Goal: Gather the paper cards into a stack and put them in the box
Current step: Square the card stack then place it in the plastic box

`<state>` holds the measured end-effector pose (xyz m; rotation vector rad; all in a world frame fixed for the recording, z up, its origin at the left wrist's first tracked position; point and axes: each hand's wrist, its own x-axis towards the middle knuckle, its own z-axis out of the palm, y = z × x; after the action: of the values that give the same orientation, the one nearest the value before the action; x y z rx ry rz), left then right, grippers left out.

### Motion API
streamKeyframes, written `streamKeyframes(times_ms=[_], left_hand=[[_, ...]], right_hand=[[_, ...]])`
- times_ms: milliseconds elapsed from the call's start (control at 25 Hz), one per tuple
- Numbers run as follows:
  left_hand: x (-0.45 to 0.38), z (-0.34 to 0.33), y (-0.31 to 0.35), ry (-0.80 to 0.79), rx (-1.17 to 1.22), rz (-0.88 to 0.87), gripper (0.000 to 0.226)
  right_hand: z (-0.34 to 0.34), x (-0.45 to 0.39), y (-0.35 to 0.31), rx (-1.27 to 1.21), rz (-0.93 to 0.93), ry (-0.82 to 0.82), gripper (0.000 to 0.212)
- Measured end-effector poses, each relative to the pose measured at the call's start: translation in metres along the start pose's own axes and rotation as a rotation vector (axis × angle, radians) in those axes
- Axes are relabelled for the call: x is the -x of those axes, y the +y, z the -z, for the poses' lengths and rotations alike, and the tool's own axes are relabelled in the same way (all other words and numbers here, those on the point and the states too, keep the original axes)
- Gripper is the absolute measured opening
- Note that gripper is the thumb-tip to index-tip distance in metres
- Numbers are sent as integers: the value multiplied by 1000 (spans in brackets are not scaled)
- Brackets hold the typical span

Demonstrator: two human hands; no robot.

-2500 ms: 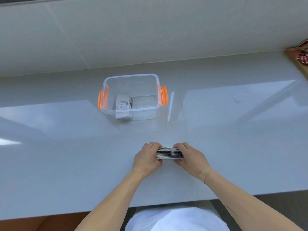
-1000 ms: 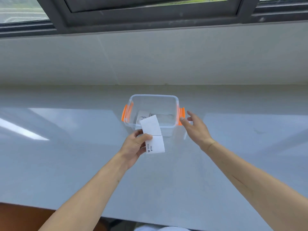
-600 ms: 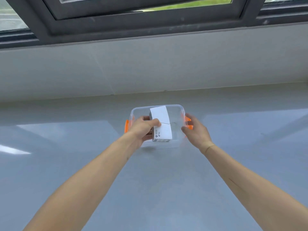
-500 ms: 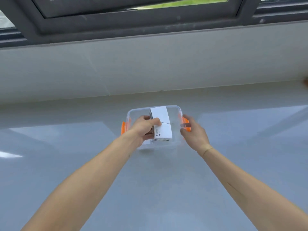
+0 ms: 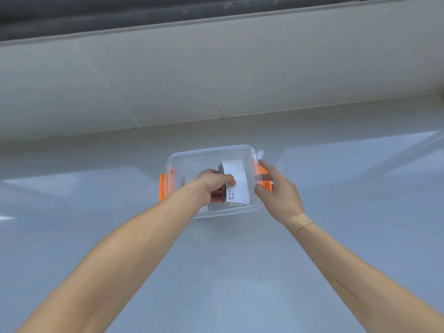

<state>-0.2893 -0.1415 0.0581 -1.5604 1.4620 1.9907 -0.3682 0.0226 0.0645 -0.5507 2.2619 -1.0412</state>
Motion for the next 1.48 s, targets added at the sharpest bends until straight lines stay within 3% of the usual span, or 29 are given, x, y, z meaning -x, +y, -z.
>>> streamKeyframes(times_ms=[320, 480, 720, 880, 1240, 1400, 1480], left_hand=[[-17, -24, -9, 108, -44, 57, 37], [-21, -27, -10, 139, -88, 59, 35], [-28, -33, -9, 286, -339, -15, 30], [-30, -33, -7, 356, -450, -39, 16], [-30, -38, -12, 362, -406, -47, 6], [-31, -40, -14, 358, -487, -46, 22], [-27, -39, -12, 350, -503, -44, 15]], right_hand=[[-2, -1, 2, 28, 15, 9, 60], [-3, -1, 2, 26, 23, 15, 60], [-4, 0, 2, 33, 31, 23, 61], [-5, 0, 3, 40, 36, 29, 61], [-6, -1, 8, 79, 55, 40, 62], [-6, -1, 9, 115, 84, 44, 61], [-7, -2, 10, 119, 88, 51, 61]])
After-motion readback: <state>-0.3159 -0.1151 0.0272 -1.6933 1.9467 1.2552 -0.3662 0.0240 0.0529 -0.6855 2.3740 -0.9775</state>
